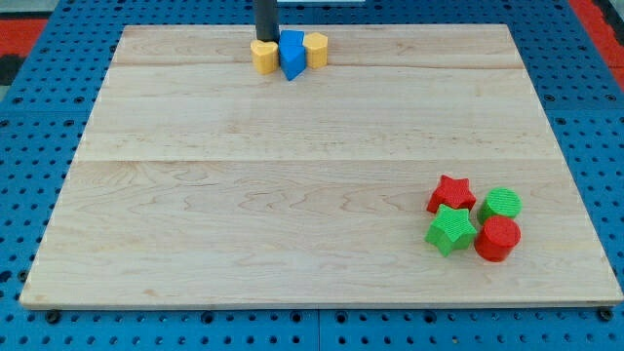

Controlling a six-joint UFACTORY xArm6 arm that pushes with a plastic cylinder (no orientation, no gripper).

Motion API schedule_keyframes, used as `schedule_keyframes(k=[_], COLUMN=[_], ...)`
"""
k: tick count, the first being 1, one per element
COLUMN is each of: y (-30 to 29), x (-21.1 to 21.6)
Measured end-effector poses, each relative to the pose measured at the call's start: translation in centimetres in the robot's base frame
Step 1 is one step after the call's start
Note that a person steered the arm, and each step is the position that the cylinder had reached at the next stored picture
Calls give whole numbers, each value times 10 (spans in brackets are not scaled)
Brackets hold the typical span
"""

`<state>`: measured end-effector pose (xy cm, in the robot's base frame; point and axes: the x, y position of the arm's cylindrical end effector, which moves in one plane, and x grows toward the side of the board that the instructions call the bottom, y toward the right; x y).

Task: Push the blue blocks towards diagonal left bottom to the yellow hexagon

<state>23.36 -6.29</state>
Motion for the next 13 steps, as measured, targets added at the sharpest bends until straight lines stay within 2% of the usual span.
schedule_keyframes(k=[1, 3, 4, 6, 7, 8, 10, 12, 13], y=[5, 6, 23, 75, 75, 83, 15, 14, 17], x=[-4, -41, -29, 56, 89, 105, 93, 150, 157])
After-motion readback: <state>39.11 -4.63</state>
